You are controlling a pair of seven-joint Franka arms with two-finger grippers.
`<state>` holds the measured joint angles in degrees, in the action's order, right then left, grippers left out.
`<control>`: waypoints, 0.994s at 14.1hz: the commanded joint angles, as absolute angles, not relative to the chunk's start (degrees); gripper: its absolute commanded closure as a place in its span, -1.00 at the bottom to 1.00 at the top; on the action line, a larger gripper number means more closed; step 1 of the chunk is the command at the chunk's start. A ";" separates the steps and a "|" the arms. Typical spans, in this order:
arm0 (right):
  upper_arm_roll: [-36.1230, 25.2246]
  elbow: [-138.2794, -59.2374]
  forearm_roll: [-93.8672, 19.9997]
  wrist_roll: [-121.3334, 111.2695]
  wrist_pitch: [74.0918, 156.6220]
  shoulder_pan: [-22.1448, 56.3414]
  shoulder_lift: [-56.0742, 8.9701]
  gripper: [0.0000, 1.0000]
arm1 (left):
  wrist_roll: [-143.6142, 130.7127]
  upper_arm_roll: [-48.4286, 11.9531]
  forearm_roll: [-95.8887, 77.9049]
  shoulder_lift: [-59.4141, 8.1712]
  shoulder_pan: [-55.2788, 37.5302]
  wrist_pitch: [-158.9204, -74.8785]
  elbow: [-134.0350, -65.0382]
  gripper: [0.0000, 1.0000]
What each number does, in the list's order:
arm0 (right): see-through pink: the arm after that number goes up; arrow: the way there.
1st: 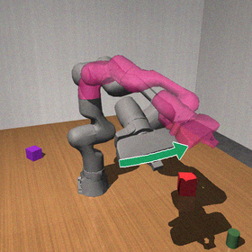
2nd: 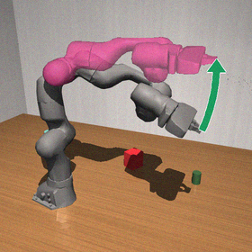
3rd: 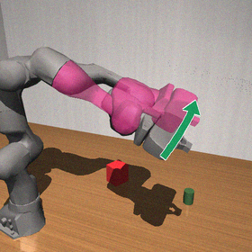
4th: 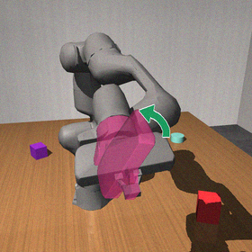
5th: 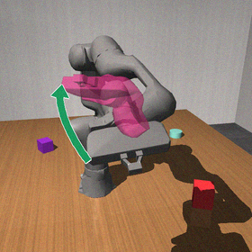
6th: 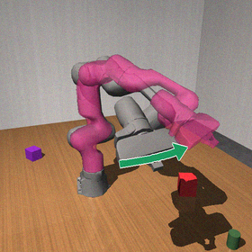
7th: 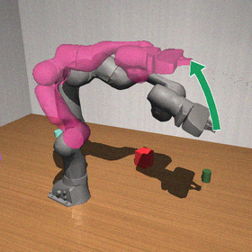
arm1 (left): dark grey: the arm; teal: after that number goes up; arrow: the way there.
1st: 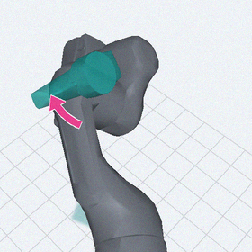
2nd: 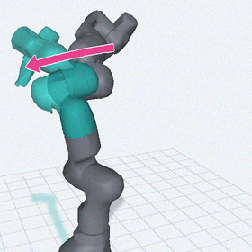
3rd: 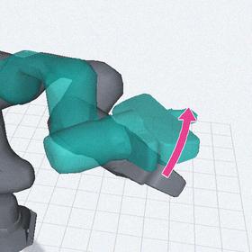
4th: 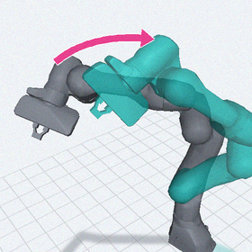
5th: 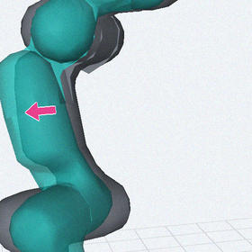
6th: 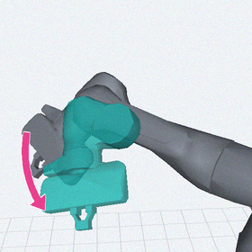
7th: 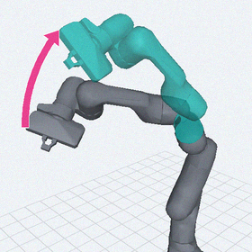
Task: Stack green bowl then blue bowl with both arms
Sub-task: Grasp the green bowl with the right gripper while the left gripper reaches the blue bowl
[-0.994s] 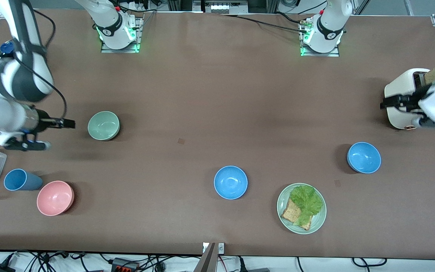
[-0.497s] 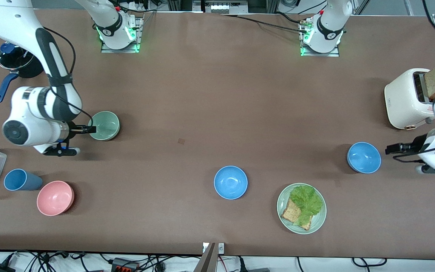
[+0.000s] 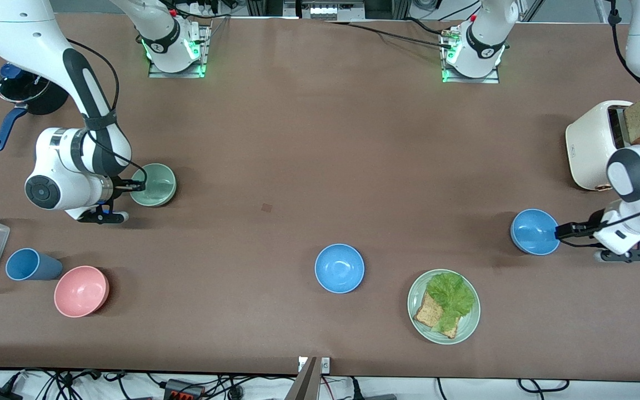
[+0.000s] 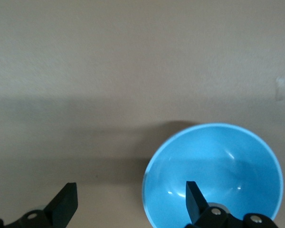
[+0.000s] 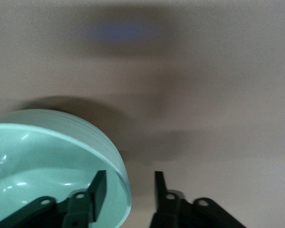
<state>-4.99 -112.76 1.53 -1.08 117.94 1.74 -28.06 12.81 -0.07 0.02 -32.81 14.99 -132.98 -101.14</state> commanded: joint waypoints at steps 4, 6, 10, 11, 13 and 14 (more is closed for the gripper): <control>-3.27 -111.10 -2.11 -1.32 116.46 2.72 -27.16 1.00 | 13.45 -1.05 0.97 -30.85 15.29 -140.45 -108.81 -0.50; 1.38 -107.51 -2.28 -0.36 114.27 3.07 -26.72 1.00 | 13.27 -1.14 0.97 -30.41 15.29 -140.28 -109.16 0.01; 9.04 -100.11 -4.73 12.00 109.77 9.12 -27.33 1.00 | 13.54 -1.32 0.97 -30.06 14.86 -139.84 -109.69 0.79; 9.57 -99.50 -6.14 16.04 110.04 12.19 -27.51 1.00 | 13.54 -1.41 0.97 -29.71 14.85 -139.05 -109.69 0.88; 9.58 -96.87 -6.33 24.13 110.74 20.79 -29.96 1.00 | 13.36 -2.72 0.97 -28.83 15.03 -137.12 -109.69 0.98; 9.58 -95.29 -6.33 28.87 110.83 24.14 -31.71 1.00 | 13.19 -2.72 0.97 -28.57 15.03 -136.15 -109.69 0.98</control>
<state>10.18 -99.05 -5.94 21.64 111.14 18.06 -28.00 12.90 -1.93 0.03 -31.15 14.77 -138.12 -107.63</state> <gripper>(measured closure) 0.947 0.952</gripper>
